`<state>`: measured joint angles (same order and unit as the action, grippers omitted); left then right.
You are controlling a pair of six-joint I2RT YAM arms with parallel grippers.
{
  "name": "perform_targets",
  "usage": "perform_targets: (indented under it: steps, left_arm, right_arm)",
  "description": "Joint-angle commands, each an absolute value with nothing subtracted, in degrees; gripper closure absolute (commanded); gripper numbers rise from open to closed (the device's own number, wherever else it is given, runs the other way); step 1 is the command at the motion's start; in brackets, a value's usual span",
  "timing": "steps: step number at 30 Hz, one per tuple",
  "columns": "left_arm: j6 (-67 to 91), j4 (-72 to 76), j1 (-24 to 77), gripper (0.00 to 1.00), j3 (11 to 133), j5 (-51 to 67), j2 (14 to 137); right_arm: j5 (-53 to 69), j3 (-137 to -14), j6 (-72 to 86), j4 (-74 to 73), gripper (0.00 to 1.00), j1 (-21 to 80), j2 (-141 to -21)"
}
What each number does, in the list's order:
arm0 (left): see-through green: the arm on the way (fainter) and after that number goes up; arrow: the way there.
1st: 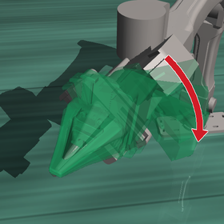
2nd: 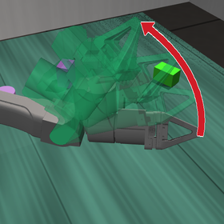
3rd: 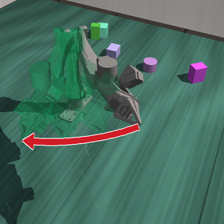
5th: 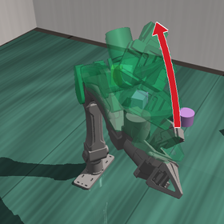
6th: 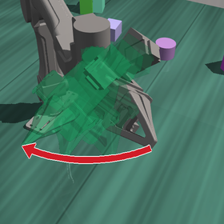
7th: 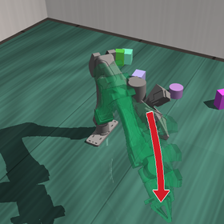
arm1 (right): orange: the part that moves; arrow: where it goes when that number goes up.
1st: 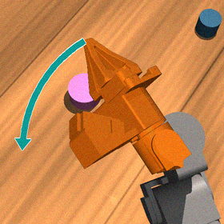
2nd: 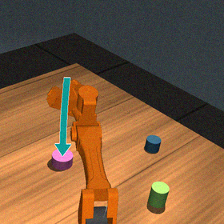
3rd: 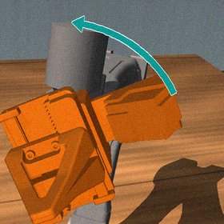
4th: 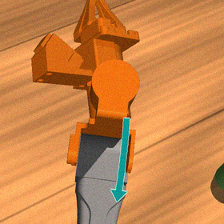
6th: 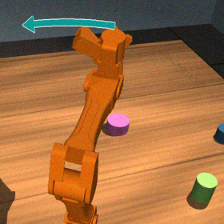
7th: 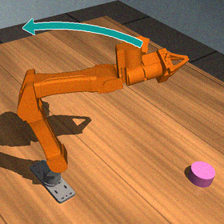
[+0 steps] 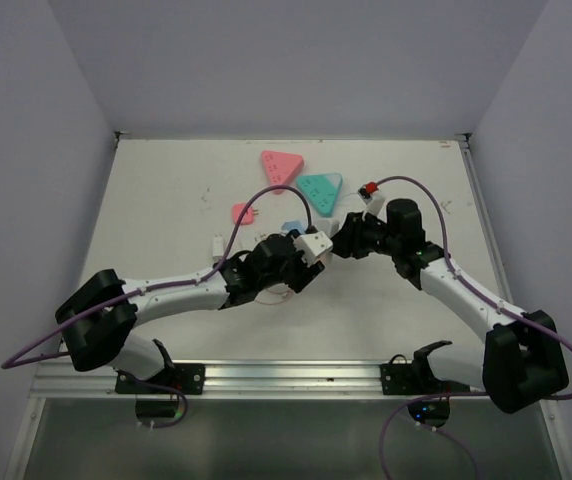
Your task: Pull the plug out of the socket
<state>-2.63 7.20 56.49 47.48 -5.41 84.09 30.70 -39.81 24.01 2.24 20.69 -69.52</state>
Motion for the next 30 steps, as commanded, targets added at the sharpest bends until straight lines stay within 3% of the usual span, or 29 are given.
perform_targets:
  steps: [1,4,12,26,29,30]
  left_arm:
    - [-1.8,13.4,56.9,1.0,46.3,-5.1,82.6]
    - [-1.1,14.6,56.9,1.0,46.2,-4.6,82.2]
    - [1.5,16.3,56.9,1.0,45.4,-3.3,80.9]
    - [4.6,20.6,56.9,1.0,42.9,-4.7,78.0]
    - [5.1,20.8,56.9,1.0,42.6,-5.5,78.0]
    - [5.1,20.7,57.0,1.0,42.5,-5.7,77.9]
  right_arm:
    - [32.2,-39.6,26.6,11.2,0.56,22.5,-68.8]
    - [30.7,-39.0,27.2,12.5,0.47,24.1,-69.2]
    - [23.1,-36.7,29.4,17.0,0.4,26.8,-70.2]
    - [18.1,-35.3,30.2,19.9,0.42,29.5,-73.0]
    - [17.8,-35.4,30.0,19.5,0.49,29.6,-73.4]
    - [17.4,-35.4,29.6,19.1,0.58,29.5,-73.3]
